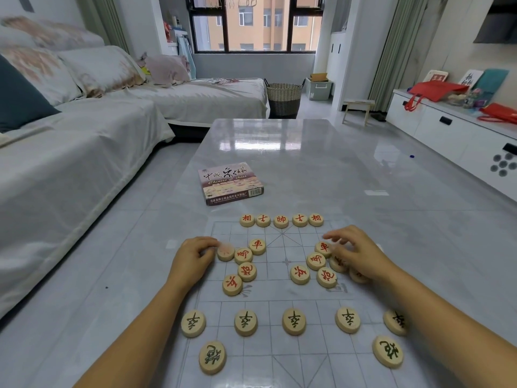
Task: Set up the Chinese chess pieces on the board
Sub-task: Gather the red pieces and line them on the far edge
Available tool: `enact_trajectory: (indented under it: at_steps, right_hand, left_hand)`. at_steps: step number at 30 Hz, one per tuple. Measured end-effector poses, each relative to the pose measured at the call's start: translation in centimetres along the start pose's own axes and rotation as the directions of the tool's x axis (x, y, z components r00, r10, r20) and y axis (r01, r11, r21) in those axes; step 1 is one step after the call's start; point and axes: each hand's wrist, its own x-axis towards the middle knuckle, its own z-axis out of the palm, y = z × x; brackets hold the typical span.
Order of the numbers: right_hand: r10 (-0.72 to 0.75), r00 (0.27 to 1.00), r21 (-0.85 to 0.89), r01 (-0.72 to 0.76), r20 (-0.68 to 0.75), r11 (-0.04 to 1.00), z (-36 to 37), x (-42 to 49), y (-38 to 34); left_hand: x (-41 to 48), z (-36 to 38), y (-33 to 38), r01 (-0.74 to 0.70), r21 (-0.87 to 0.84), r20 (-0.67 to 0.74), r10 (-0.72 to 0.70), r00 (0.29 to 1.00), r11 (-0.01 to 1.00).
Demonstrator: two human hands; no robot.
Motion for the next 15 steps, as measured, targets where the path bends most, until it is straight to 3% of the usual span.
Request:
enact_trajectory:
  at_steps: [3, 6, 11, 15]
  right_hand:
    - [-0.100, 0.974, -0.299, 0.158, 0.202, 0.941, 0.4, 0.8, -1.8]
    - [-0.012, 0.961, -0.460, 0.142, 0.275, 0.876, 1.2, 1.6, -2.8]
    - [0.016, 0.975, -0.444, 0.087, 0.224, 0.892, 1.9, 1.7, -3.4]
    - [-0.003, 1.000, -0.153, 0.007, 0.021, 0.988, 0.8, 1.9, -3.1]
  left_hand:
    - [0.0, 0.1, 0.1, 0.004, -0.024, -0.007, -0.004, 1.000, 1.000]
    - [-0.1, 0.1, 0.2, 0.011, -0.031, -0.009, -0.012, 1.000, 0.999]
    - [-0.1, 0.0, 0.3, 0.023, -0.036, -0.015, -0.023, 1.000, 0.999]
    - [-0.2, 0.0, 0.3, 0.024, -0.034, -0.017, -0.024, 1.000, 0.999]
